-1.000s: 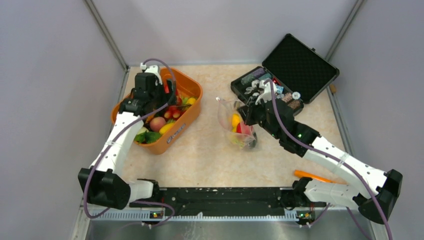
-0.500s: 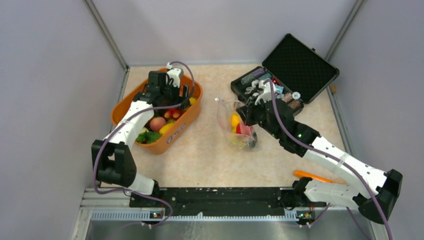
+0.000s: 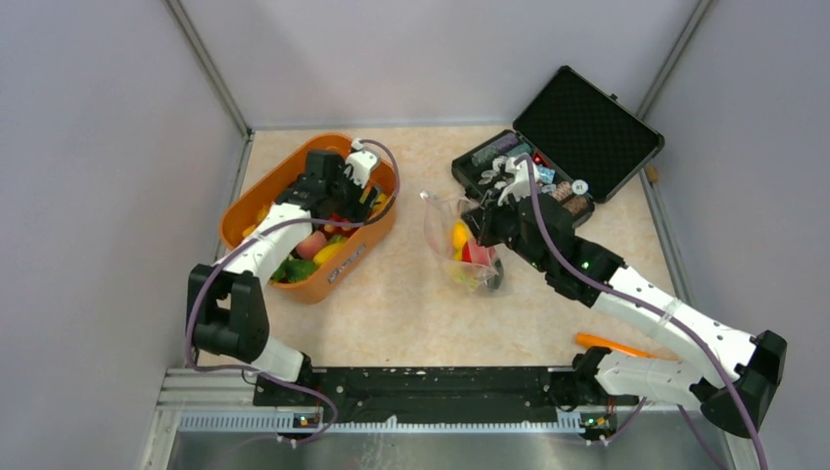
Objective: Place the food in the zip-top bag and seal the zipper
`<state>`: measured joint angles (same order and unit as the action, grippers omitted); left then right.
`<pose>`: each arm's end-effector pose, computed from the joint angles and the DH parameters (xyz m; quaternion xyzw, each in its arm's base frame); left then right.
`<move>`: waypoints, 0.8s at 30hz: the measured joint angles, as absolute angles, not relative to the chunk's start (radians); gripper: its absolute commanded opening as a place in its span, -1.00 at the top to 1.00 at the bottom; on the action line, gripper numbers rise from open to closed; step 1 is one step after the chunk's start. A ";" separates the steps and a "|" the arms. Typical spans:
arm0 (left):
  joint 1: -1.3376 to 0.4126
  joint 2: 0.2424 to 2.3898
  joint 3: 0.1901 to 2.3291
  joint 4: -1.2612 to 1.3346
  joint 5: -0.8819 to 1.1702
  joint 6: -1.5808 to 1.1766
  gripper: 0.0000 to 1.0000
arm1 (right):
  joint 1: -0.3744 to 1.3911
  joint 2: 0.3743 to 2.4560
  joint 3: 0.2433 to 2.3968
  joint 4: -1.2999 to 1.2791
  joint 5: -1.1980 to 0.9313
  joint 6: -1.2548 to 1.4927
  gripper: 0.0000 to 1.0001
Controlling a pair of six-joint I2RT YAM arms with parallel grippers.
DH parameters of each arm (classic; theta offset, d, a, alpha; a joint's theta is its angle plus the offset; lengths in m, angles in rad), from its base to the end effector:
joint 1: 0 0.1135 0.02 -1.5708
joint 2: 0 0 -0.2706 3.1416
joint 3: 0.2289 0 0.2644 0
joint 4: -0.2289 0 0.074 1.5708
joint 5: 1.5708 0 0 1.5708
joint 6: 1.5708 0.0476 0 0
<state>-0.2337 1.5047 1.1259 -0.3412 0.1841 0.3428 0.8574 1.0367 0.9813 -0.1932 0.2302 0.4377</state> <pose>0.3427 -0.0905 0.2644 0.2942 0.8588 -0.0612 0.4149 0.1779 0.1890 0.3624 -0.0944 0.7816 0.2956 0.5411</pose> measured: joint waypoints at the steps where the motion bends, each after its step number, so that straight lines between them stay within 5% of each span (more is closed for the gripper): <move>1: -0.241 1.512 1.121 -0.332 0.178 0.356 -0.66 | 0.857 1.037 0.981 -0.193 0.230 0.439 0.95; 4: -0.268 1.543 1.115 -0.297 0.141 0.382 -0.55 | 0.857 1.037 0.981 -0.193 0.230 0.439 0.95; 12: -0.332 1.612 1.111 -0.202 -0.059 0.378 0.33 | 0.857 1.037 0.981 -0.194 0.227 0.439 0.95; 24: -0.336 1.510 1.118 -0.216 -0.233 0.278 0.58 | 0.857 1.037 0.981 -0.193 0.227 0.439 0.94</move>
